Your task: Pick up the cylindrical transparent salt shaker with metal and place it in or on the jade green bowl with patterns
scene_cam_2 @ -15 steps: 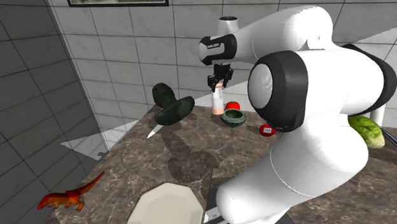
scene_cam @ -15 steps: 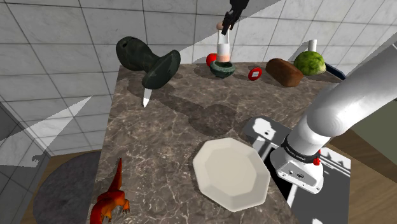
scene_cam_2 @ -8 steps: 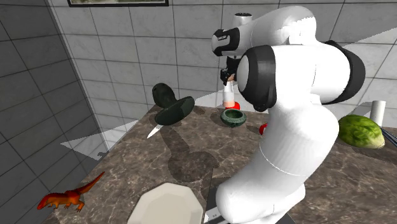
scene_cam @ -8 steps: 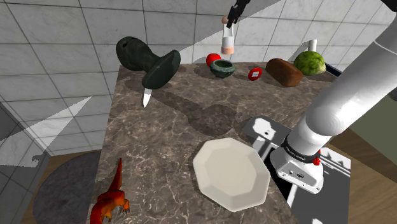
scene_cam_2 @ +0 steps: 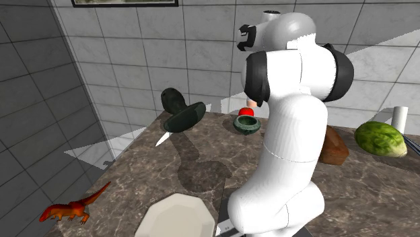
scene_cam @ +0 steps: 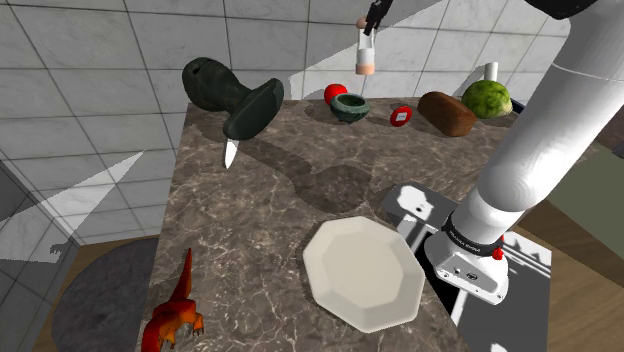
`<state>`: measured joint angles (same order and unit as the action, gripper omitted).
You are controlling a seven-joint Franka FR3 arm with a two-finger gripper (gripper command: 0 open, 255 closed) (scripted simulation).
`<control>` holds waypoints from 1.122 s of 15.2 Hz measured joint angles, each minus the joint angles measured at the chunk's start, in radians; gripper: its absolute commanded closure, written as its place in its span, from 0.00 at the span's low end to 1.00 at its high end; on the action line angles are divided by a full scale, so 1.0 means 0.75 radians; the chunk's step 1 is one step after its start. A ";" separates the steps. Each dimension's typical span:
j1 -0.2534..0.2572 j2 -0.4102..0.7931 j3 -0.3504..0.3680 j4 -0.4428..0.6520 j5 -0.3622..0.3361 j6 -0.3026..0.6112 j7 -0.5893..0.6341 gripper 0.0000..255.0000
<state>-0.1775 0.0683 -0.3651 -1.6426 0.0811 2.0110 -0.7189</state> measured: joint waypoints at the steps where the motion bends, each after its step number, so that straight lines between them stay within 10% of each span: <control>1: -0.005 0.015 -0.003 0.006 0.008 0.007 -0.010 1.00; 17: -0.006 0.038 -0.001 -0.248 0.034 0.281 -0.043 1.00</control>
<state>-0.1819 0.0971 -0.3655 -1.8285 0.1063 2.2221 -0.7514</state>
